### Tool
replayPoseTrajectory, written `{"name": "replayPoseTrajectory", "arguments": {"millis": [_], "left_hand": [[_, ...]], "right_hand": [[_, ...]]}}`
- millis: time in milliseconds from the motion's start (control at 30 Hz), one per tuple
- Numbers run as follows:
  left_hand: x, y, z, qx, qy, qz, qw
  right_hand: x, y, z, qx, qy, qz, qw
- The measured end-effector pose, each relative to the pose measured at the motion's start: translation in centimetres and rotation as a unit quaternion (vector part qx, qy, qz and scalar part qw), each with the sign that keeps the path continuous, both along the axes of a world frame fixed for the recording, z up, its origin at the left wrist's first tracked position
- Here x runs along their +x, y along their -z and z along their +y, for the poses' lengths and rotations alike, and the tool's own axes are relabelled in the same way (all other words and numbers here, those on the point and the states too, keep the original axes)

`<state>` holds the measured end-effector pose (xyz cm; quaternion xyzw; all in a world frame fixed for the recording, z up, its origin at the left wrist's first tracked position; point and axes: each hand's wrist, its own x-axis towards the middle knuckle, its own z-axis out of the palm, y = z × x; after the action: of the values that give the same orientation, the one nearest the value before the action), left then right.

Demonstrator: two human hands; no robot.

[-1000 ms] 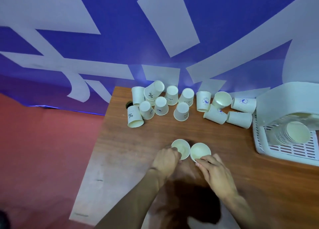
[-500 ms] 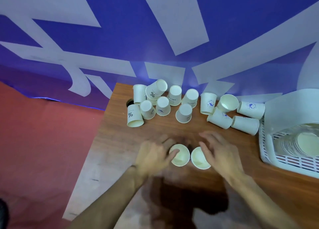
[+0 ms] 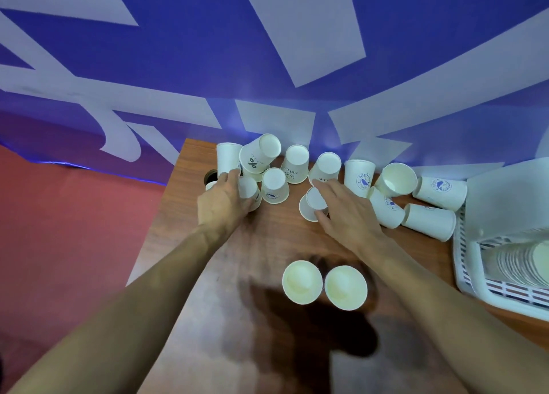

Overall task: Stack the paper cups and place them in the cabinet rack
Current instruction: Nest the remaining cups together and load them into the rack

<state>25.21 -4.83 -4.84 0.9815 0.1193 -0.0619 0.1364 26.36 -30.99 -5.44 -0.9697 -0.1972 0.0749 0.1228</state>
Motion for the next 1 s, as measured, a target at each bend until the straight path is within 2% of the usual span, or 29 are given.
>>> {"name": "replayPoseTrajectory", "arguments": {"millis": [133, 200, 300, 367, 433, 567, 733, 800, 1000], "left_hand": [[-2.4, -0.1, -1.5, -0.063, -0.007, -0.048, 0.997], [-4.5, -0.1, -2.5, -0.098, 0.014, -0.065, 0.993], [-7.8, 0.5, -4.2, -0.163, 0.051, -0.025, 0.985], [-9.6, 0.8, -5.0, -0.136, 0.058, -0.006, 0.989], [-10.2, 0.5, -5.4, -0.096, 0.040, -0.030, 0.994], [-8.9, 0.5, -5.4, -0.107, 0.025, -0.047, 0.993], [-7.4, 2.0, -5.1, -0.170, 0.015, 0.077, 0.982], [-7.5, 1.4, -5.3, -0.174, 0.010, 0.068, 0.982], [-8.4, -3.8, -5.6, -0.152, 0.049, -0.012, 0.987]], "right_hand": [[-0.3, 0.4, -0.6, -0.023, -0.013, 0.018, 0.999], [-0.6, 0.2, -0.6, -0.004, 0.011, 0.030, 0.999], [-2.0, -0.2, -1.3, 0.050, 0.063, 0.038, 0.996], [-3.6, -0.3, -2.4, 0.048, 0.079, 0.039, 0.995], [-4.8, -0.7, -3.7, 0.032, 0.089, 0.034, 0.995], [-4.6, -1.4, -5.7, 0.017, 0.089, 0.069, 0.994], [-2.8, -0.2, -4.7, 0.018, 0.001, 0.161, 0.987], [-2.5, -0.1, -4.4, 0.042, -0.016, 0.174, 0.984], [-4.3, -3.6, -5.0, 0.061, 0.064, 0.077, 0.993]]}}
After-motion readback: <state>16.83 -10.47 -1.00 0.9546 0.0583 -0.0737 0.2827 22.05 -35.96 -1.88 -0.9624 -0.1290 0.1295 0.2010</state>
